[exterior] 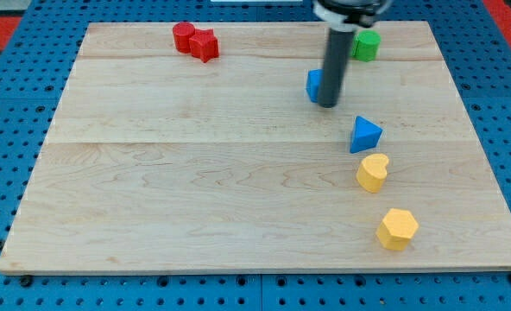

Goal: Touch the top of green circle

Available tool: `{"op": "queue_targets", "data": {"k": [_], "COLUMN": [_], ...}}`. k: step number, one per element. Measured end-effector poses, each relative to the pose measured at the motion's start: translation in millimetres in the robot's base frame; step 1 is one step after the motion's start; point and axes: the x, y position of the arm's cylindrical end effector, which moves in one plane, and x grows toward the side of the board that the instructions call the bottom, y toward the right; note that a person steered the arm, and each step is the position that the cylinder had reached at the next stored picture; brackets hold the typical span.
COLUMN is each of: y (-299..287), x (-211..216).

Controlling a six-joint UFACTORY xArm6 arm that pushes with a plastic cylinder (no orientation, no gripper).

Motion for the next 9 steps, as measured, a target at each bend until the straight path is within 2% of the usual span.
{"op": "queue_targets", "data": {"k": [1,2,3,5,7,8,9], "y": [-34,-21,46,49,171,179,149], "x": [-12,-36,-39,-54,-109,-157,-179]}}
